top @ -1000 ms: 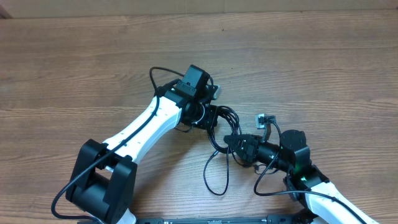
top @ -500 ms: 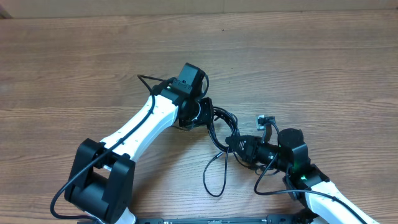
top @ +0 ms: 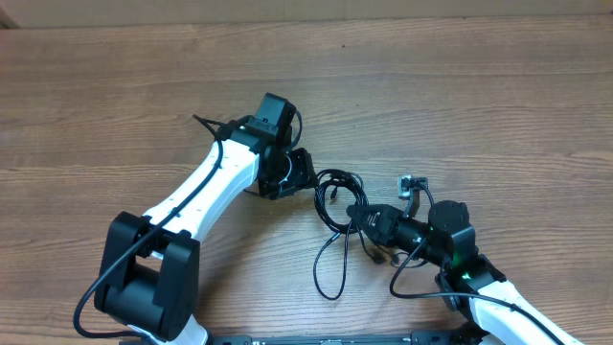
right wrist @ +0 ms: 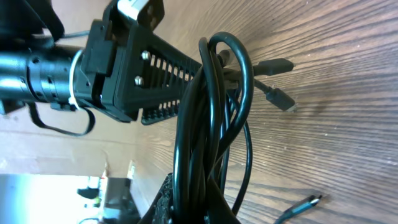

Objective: Untangle cables

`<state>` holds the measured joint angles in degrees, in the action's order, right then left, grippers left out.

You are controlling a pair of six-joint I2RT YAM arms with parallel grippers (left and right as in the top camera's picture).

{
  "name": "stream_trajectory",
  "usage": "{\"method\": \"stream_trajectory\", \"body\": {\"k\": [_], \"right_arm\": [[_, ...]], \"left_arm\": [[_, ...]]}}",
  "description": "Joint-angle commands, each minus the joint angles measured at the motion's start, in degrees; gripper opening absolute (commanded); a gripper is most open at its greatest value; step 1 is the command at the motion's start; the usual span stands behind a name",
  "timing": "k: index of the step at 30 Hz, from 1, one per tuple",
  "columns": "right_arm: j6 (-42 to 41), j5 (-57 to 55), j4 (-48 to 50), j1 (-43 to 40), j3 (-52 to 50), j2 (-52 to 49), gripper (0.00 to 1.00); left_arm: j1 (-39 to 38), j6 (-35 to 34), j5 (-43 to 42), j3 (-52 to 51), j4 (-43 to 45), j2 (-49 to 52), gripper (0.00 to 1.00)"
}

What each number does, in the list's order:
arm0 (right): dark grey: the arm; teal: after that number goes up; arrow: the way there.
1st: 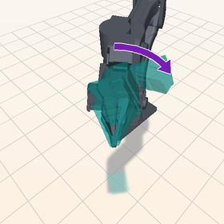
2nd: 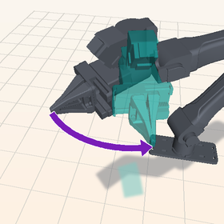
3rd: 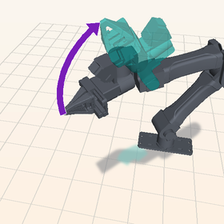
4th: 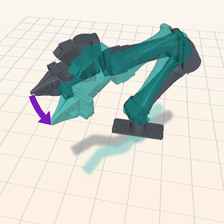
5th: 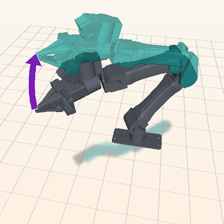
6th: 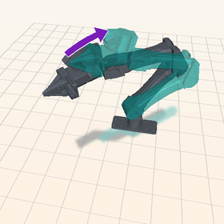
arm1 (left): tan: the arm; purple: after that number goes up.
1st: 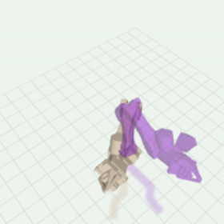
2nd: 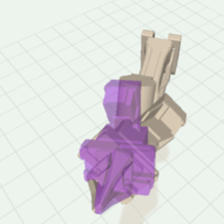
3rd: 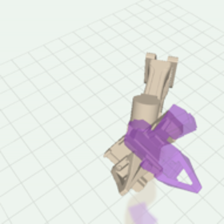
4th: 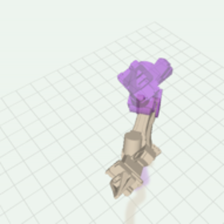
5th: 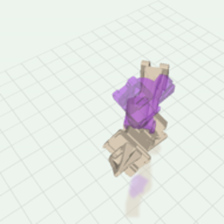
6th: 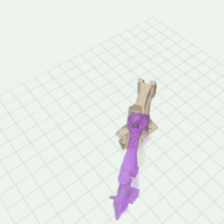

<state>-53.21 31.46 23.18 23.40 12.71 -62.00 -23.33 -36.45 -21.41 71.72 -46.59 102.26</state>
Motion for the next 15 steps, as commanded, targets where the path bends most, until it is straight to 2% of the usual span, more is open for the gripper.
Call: {"method": "stream_trajectory", "body": {"k": [1,4,6,9,15], "right_arm": [[-5.73,-2.21,1.18,0.11,-0.22,0.83,0.04],[-5.73,-5.05,-0.61,0.11,-0.22,0.83,0.04],[-5.75,-6.49,-1.05,0.11,-0.22,0.83,0.04],[-7.91,-8.63,-0.96,0.11,-0.20,0.83,0.04],[-12.76,-10.86,1.03,0.11,-0.20,0.83,0.05]], "left_arm": [[1.97,0.70,-3.21,1.01,0.13,0.07,0.54],[2.40,0.70,-9.11,1.03,1.18,0.07,0.63],[2.75,0.70,-13.14,1.03,2.12,0.07,0.66],[2.84,1.79,-17.33,1.01,3.08,0.07,0.64],[2.73,6.45,-18.82,1.01,1.51,0.07,0.60]]}}
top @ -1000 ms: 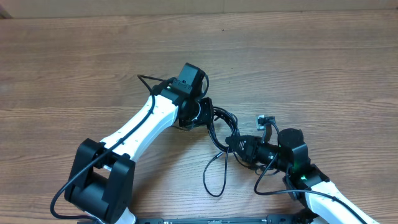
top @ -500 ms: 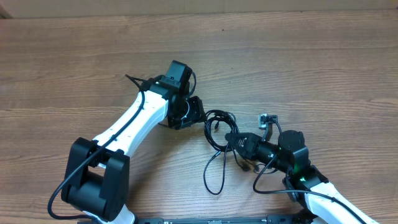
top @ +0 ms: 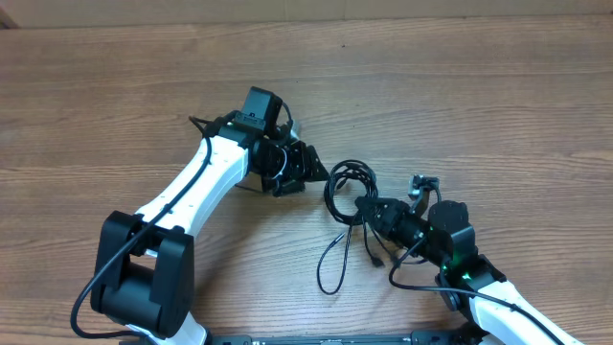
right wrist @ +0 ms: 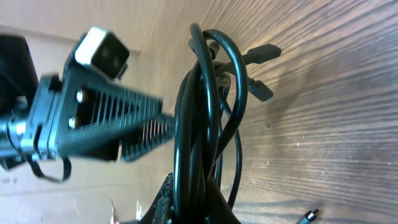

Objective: Untangle cables

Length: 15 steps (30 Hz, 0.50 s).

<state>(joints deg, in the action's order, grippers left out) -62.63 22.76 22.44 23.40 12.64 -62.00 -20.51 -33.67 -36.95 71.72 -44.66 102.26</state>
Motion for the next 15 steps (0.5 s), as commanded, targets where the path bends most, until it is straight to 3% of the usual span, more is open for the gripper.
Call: {"method": "stream_trajectory", "body": {"k": [1,4,6,12,13,15], "right_arm": [[-4.76,-2.12,2.73,0.11,-0.13,0.83,0.05],[-11.04,-1.49,6.19,0.11,-0.13,0.83,0.04],[-13.97,-0.50,8.63,0.11,-0.13,0.83,0.05],[-18.18,1.36,11.21,0.11,-0.13,0.83,0.05],[-18.14,1.29,11.21,0.11,-0.13,0.83,0.05],[-18.14,1.29,11.23,0.11,-0.13,0.83,0.06]], "left_arm": [[-0.17,4.17,-3.10,1.01,-0.48,0.07,0.60],[-1.03,4.09,-2.62,0.66,-0.33,0.07,0.61],[-1.60,3.80,-0.74,0.61,-0.33,0.09,0.67],[-2.91,-3.50,0.26,0.61,2.71,0.11,0.75],[-3.34,-4.07,0.26,0.61,3.52,0.11,0.74],[-4.35,-4.07,0.33,0.61,4.59,0.11,0.63]]}}
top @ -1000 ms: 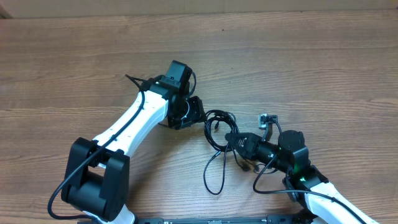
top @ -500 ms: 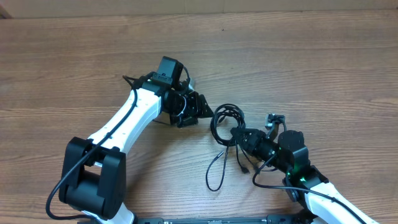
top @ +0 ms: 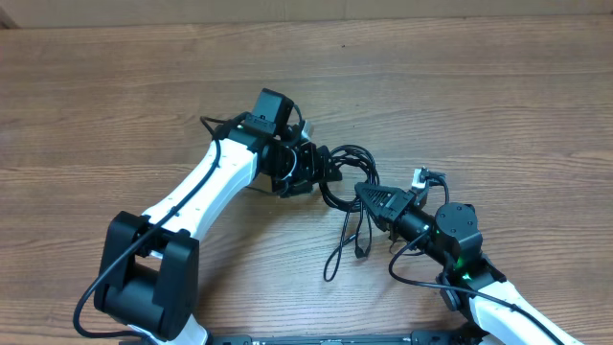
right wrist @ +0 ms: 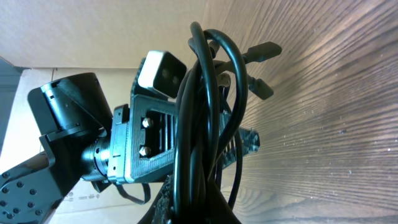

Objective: Untangle cables

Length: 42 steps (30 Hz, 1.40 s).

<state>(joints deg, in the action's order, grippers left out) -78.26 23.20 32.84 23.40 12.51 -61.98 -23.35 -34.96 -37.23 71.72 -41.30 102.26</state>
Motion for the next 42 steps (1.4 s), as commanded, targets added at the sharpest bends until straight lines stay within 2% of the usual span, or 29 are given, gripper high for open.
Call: {"method": "stream_trajectory", "body": {"k": [1,2,6,9,13,17,22,24,27,29,32,35,38,39,42], "right_arm": [[-2.49,0.85,1.05,0.11,0.00,0.81,0.06],[-2.47,0.83,1.20,0.11,0.00,0.81,0.06],[-2.47,0.50,1.22,0.11,0.00,0.81,0.06],[-2.25,-0.24,1.20,0.11,0.00,0.81,0.06],[-2.21,-2.36,1.16,0.11,-0.02,0.81,0.06],[-0.76,-3.69,0.90,0.11,0.00,0.81,0.06],[-0.76,-3.67,-0.33,0.11,-0.02,0.81,0.06],[-0.76,-3.65,-0.66,0.11,-0.02,0.81,0.09],[-0.68,-3.67,-3.89,0.11,-0.02,0.81,0.22],[1.99,-3.69,-6.86,0.11,-0.02,0.81,0.27],[10.36,-3.43,-10.12,0.11,-0.02,0.81,0.29],[18.88,-2.08,-11.43,0.11,-0.02,0.81,0.28],[25.49,-0.37,-11.78,0.11,-0.02,0.81,0.38],[29.99,1.01,-11.47,0.11,0.00,0.83,0.43],[36.61,4.37,-10.69,0.11,0.26,0.83,0.43]], "left_arm": [[-1.97,-2.75,0.81,0.61,1.27,0.11,0.53],[-2.60,-2.75,1.40,0.61,1.16,0.11,0.42],[-4.17,-2.73,2.80,0.59,0.63,0.11,0.21],[-4.59,-2.78,2.64,0.59,0.61,0.11,0.17],[-4.59,-2.80,1.11,0.59,0.48,0.11,0.17],[-4.48,-2.84,-2.14,0.59,0.85,0.11,0.04],[-4.42,-2.78,-0.24,0.59,1.11,0.11,0.04],[-4.35,-2.69,2.71,0.59,0.96,0.11,0.04],[-4.20,-1.33,13.66,0.59,-0.59,0.11,0.05],[-4.15,-0.76,22.69,0.59,-2.10,0.11,0.05],[-4.15,-0.33,34.36,0.59,-3.82,0.11,0.04],[-4.15,6.47,37.09,0.59,-2.93,0.11,0.04],[-4.24,16.87,36.76,0.59,-1.42,0.11,0.05],[-4.42,22.53,36.54,0.59,-1.01,0.11,0.04],[-4.44,27.91,35.87,0.59,-0.61,0.11,0.05]]}}
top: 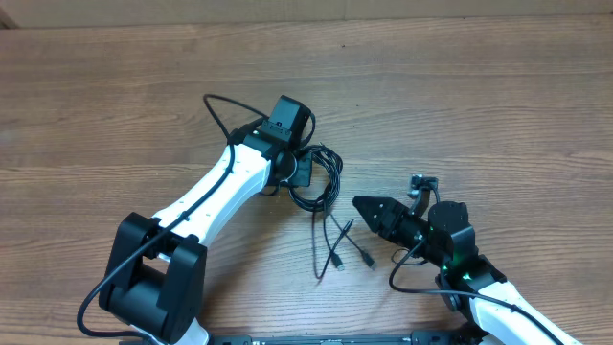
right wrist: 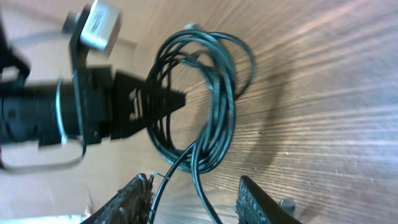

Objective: Untangle cables

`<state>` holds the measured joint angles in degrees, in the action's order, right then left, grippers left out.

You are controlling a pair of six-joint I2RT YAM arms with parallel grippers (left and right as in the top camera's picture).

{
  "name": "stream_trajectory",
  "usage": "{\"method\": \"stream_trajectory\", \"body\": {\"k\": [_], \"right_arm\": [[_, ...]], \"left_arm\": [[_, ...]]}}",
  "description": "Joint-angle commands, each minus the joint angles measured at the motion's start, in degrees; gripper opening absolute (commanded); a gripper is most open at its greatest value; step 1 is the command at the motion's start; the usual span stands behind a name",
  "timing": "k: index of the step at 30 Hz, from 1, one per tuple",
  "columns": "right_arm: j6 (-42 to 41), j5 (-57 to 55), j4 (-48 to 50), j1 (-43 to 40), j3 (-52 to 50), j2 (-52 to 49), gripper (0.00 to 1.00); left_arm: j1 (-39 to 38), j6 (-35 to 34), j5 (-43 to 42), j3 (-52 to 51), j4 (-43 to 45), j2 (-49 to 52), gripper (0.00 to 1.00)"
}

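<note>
A coil of black cables [top: 326, 177] lies on the wooden table with my left gripper [top: 305, 174] shut on its left side. Loose tails [top: 330, 244] run down from the coil and end in plugs [top: 369, 259]. My right gripper [top: 364, 206] stands open to the right of the tails and holds nothing. In the right wrist view the coil [right wrist: 199, 93] is ahead, and the left gripper [right wrist: 177, 99] meets it from the left. Two tails pass between my right gripper [right wrist: 194, 202]'s spread fingers [right wrist: 134, 199].
The wooden table [top: 479, 115] stretches on all sides. The white left arm [top: 206, 196] crosses the left middle, and its own thin black wire [top: 215, 110] arcs above it. The right arm's base [top: 460, 259] sits at the lower right.
My right gripper has let go of the coil and now stands open, a little lower and right of it. The coil sits further left, with the left gripper shut on it.
At first my right gripper was shut on the coil and the left gripper was close on its left. Then the left gripper stood slightly apart. Later it reached into the coil while the right still held. Now only the left holds it.
</note>
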<state>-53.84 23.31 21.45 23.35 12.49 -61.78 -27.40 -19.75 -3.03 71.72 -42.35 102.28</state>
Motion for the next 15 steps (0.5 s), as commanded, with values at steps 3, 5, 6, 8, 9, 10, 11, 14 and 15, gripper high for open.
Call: {"method": "stream_trajectory", "body": {"k": [3,5,6,8,9,10,11,14,15], "right_arm": [[16.06,5.70,-2.05,0.15,2.47,0.63,0.43],[18.62,5.68,-7.21,0.15,5.51,0.61,0.43],[20.06,5.11,-11.08,0.15,7.61,0.61,0.43],[22.14,1.97,-19.28,0.15,12.04,0.61,0.43],[22.29,0.07,-22.47,0.15,13.97,0.61,0.43],[22.25,-1.09,-24.68,0.15,15.43,0.61,0.43],[22.27,-1.42,-25.88,0.15,16.57,0.61,0.43],[22.18,0.00,-25.94,0.15,18.08,0.61,0.44],[22.21,0.28,-25.88,0.15,18.08,0.61,0.44]], "left_arm": [[-0.39,16.57,0.37,0.59,0.63,0.09,0.04],[-0.39,19.76,-1.75,0.59,0.70,0.09,0.04],[-0.39,21.11,-3.08,0.59,0.83,0.09,0.04],[-0.39,22.80,-5.77,0.59,1.31,0.09,0.04],[-0.39,23.04,-6.73,0.59,1.57,0.09,0.05],[-0.39,23.02,-7.48,0.59,1.92,0.09,0.04],[-0.39,23.02,-8.07,0.59,2.25,0.09,0.05],[-0.39,23.06,-10.51,0.59,3.34,0.09,0.04],[-0.39,23.12,-11.58,0.59,3.74,0.09,0.04]]}}
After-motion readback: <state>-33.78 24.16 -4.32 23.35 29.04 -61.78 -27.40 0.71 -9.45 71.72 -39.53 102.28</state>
